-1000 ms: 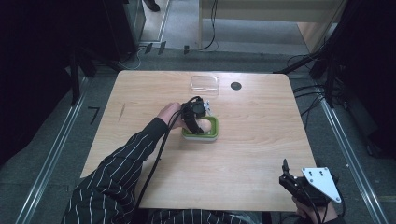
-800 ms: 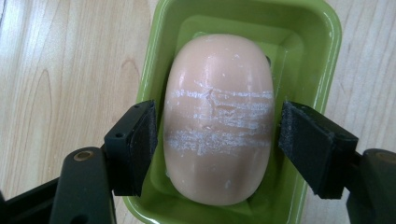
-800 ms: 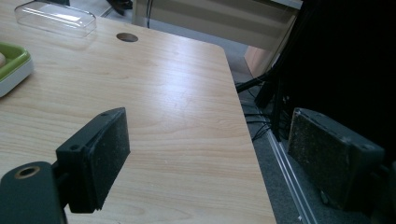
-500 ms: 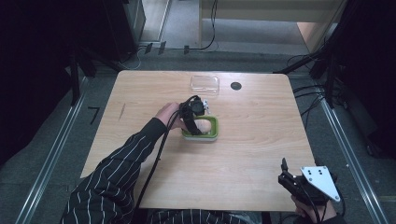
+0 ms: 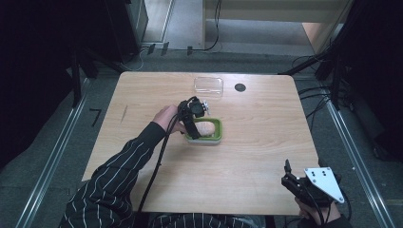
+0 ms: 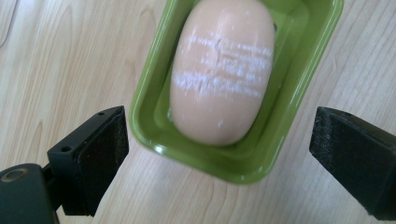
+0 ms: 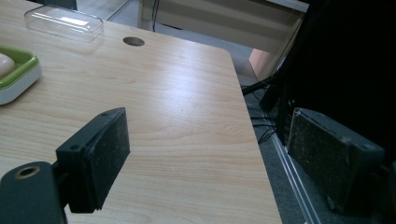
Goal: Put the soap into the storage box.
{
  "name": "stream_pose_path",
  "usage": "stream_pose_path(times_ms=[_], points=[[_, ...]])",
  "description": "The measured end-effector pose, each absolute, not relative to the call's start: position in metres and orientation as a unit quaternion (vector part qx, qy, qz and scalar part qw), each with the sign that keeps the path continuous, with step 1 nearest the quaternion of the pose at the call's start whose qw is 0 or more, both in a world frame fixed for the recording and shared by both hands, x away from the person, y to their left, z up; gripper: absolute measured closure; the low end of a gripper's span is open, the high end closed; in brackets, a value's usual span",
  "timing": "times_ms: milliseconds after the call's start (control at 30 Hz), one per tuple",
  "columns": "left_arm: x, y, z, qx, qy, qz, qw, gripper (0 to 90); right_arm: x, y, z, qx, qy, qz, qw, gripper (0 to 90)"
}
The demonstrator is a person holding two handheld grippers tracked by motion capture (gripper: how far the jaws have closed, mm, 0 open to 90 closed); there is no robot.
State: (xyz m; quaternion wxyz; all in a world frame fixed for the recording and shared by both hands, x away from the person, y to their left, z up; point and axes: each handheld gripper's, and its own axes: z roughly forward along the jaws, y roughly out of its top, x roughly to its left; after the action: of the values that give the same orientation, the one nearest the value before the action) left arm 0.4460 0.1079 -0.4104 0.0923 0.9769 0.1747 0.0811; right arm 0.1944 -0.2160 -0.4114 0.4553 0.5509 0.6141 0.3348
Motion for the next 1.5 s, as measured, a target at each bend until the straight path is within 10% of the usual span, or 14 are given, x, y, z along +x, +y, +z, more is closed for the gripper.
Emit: stream_pose_path(times_ms=[1500], points=[[0.361, 0.193, -0.425, 0.956, 0.281, 0.069, 0.044, 1.3, 0.206, -0.208, -0.410, 0.534, 0.625, 0.348, 0.450, 13.6]])
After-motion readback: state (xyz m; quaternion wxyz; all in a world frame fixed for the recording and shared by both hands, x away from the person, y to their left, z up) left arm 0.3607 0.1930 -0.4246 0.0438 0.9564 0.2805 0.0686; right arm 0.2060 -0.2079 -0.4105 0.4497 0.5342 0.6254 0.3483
